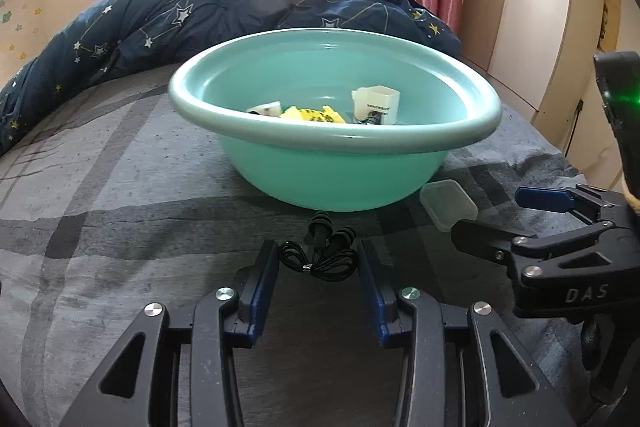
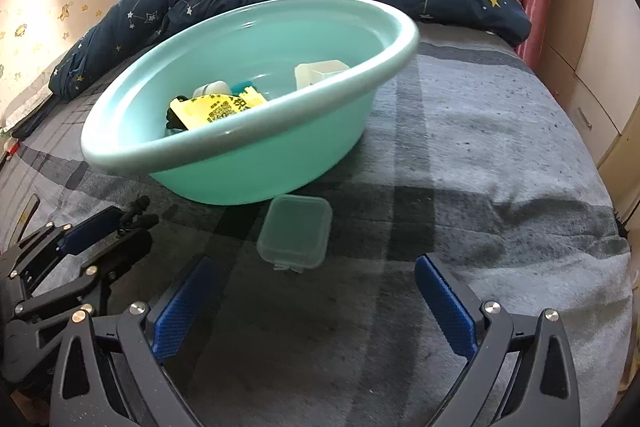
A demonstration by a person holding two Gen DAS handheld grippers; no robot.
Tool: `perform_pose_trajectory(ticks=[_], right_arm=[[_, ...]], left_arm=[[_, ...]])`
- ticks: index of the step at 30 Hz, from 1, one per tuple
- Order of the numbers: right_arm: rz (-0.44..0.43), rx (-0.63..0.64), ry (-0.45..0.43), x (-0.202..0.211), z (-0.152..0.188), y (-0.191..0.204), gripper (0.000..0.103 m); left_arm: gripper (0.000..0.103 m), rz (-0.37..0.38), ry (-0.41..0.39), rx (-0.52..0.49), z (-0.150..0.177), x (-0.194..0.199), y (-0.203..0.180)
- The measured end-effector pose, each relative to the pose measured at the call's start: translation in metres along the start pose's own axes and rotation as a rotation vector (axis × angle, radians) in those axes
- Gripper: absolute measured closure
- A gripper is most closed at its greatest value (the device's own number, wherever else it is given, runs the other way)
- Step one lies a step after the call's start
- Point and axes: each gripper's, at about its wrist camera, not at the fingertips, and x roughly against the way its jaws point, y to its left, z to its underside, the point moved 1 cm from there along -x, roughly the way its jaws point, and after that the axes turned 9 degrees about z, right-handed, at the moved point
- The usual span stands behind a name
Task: Organize objects
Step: 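Grasp the black earphones with the left gripper while the right grasps the clear plastic box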
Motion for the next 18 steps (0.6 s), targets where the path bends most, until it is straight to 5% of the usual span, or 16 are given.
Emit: perform_pose_trajectory(ticks=[9,13,18], right_arm=[[-0.004,0.025,0.015,-0.013,-0.007,0.016,0.027],[0.003,0.03,0.033,-0.021,-0.007,0.02,0.06],[-0.003,0.028,0.032,-0.019,-0.007,0.02,0.06]], left_arm=[[0.059,-0.008,-0.014,0.015,0.0,0.005,0.014],[0.059,-0.013,-0.01,0.013,0.0,0.004,0.016],[0.059,-0.008,-0.012,0.013,0.001,0.006,0.015]])
